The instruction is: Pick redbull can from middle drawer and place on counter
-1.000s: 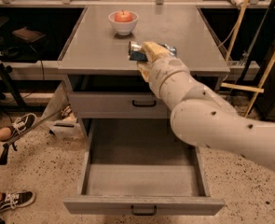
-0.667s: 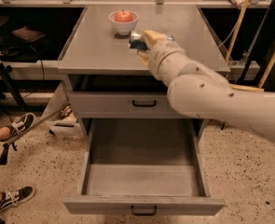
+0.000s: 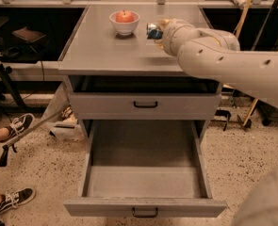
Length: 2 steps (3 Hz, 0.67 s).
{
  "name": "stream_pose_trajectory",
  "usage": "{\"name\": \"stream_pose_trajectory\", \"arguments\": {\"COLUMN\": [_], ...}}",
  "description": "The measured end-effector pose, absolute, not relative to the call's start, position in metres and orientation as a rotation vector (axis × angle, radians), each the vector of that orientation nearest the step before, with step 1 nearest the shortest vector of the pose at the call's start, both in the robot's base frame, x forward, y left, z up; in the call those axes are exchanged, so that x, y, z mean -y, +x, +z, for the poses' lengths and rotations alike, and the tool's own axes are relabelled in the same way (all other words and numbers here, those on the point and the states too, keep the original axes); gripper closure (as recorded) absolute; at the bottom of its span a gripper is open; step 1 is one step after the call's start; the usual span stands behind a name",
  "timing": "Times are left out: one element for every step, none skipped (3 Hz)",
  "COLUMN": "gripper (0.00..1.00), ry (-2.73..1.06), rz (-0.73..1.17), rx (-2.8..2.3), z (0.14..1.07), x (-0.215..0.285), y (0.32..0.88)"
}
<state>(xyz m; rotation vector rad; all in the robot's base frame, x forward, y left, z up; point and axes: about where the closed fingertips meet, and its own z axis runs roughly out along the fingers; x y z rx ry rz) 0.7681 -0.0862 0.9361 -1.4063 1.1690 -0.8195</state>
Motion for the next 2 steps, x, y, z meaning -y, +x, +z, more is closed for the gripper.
{"name": "stream_pose_trajectory", "arguments": {"gripper": [1.00, 1.00], "ry": [-1.522, -1.640], "rz": [-0.842, -0.865], "rx": [-1.211, -1.264], "z": [0.925, 0.898], "x": [0.102, 0.132], "y": [0.787, 0.803]}}
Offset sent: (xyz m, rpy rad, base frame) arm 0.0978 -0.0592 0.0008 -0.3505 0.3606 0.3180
